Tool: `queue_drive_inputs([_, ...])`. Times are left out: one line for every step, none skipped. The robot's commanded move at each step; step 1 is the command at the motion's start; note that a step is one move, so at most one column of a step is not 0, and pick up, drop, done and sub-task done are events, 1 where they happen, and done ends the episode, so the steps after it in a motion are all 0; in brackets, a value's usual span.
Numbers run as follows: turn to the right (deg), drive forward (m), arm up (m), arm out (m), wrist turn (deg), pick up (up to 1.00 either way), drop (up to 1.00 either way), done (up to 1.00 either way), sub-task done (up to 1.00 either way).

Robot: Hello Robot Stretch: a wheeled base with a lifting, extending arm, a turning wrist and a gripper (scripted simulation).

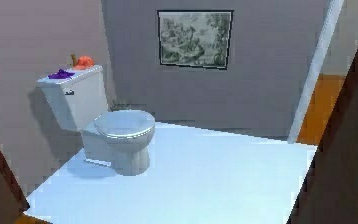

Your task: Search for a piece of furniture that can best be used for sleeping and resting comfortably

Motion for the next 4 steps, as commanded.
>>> queue_drive_inputs([0.0,1.0,0.0,0.0,0.0,0.0,0.0,0.0,0.0])
queue_drive_inputs([45.0,0.0,0.0,0.0,0.0,0.0,0.0,0.0,0.0])
queue_drive_inputs([24.0,0.0,0.0,0.0,0.0,0.0,0.0,0.0,0.0])
queue_drive_inputs([0.0,0.4,0.0,0.0,0.0,0.0,0.0,0.0,0.0])
